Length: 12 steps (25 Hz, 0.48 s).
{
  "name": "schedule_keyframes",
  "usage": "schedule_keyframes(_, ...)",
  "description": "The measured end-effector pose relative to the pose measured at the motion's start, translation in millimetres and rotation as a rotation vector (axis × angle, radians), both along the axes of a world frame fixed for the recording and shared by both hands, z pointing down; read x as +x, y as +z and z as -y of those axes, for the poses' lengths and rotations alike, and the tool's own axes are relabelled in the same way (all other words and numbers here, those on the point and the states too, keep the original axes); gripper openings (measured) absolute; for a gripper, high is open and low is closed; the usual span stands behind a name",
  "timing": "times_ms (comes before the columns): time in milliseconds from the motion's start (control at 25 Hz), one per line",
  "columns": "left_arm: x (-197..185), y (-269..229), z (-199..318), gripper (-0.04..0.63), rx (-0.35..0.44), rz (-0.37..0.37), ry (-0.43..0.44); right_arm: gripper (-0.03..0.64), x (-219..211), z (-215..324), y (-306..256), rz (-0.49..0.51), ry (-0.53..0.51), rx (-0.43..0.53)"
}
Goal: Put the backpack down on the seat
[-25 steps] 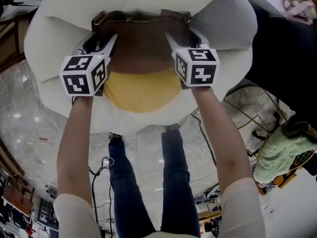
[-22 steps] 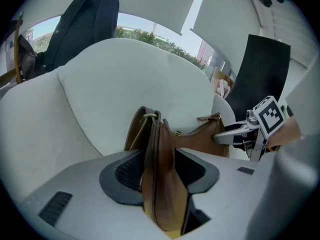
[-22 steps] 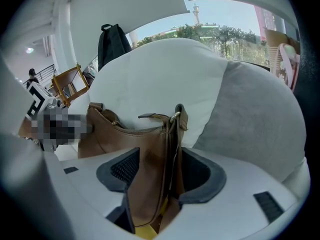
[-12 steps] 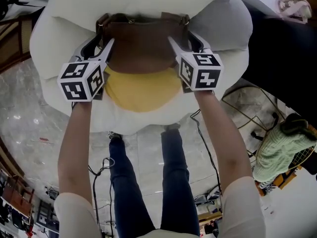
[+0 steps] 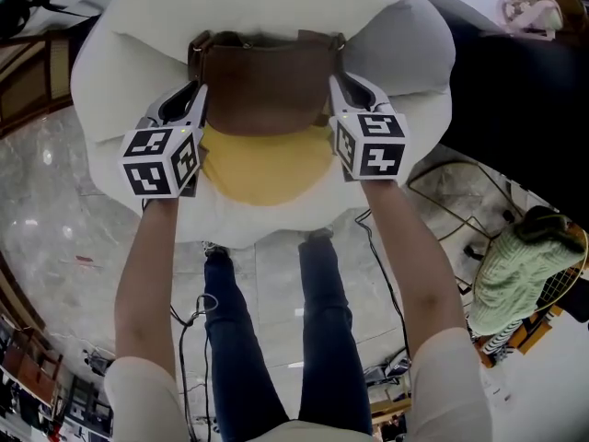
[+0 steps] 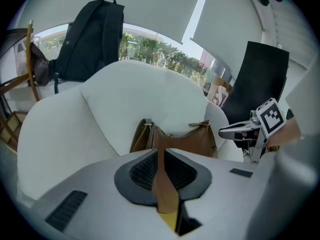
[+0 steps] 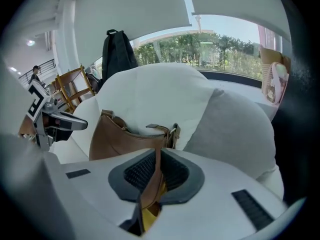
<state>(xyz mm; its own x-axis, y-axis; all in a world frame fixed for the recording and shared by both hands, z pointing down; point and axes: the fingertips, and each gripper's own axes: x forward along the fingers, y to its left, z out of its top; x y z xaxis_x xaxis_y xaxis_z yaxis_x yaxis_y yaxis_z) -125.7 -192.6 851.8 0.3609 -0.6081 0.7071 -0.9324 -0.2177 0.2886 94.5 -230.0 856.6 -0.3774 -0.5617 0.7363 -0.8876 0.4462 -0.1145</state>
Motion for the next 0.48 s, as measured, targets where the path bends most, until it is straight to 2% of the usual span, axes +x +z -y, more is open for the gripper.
schedule_keyframes(120,2.5,-11.5,-5.9,0.045,0.005,-0.018,-0.001,0.035,-5.0,-6.8,-10.9,0.007,-0.024,0.010)
schedule_keyframes(480,4.2,-58.6,-22.7,0.037,0.041,-0.061,-0.033,0.031,-18.7,-23.1,-55.6,0.053,-0.034,0.034)
